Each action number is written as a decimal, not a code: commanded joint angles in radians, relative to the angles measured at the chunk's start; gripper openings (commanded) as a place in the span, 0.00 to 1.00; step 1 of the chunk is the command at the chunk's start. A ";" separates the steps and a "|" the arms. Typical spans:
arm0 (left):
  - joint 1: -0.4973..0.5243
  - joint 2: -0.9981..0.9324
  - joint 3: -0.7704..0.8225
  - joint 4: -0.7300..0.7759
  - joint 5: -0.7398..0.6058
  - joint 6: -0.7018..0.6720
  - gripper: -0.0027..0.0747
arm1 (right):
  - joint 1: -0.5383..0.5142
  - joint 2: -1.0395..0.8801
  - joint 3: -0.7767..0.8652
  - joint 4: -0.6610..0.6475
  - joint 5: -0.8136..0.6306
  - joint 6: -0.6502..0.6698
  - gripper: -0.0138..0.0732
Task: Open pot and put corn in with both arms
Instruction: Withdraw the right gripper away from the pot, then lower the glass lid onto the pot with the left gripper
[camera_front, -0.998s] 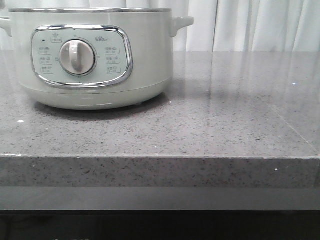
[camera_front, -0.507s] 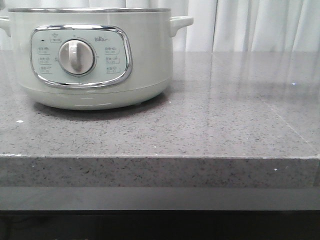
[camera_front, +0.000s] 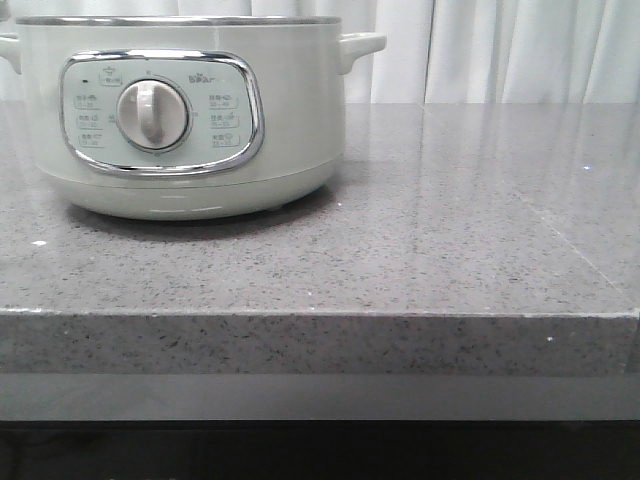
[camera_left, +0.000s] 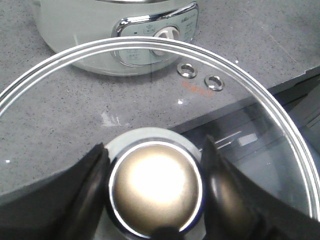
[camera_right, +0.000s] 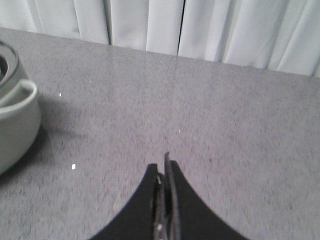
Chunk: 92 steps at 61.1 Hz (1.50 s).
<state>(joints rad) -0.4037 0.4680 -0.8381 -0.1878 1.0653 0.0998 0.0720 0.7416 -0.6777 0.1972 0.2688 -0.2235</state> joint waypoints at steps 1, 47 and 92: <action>-0.006 0.004 -0.032 -0.032 -0.126 -0.004 0.34 | -0.006 -0.103 0.067 -0.001 -0.096 -0.010 0.09; -0.006 0.672 -0.674 0.026 -0.140 0.036 0.34 | -0.006 -0.441 0.269 0.000 -0.088 -0.009 0.09; -0.006 1.230 -1.140 0.026 -0.143 0.056 0.35 | -0.006 -0.441 0.269 0.000 -0.085 -0.009 0.09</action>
<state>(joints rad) -0.4037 1.7593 -1.9296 -0.1426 1.0283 0.1547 0.0720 0.2953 -0.3829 0.1972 0.2627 -0.2253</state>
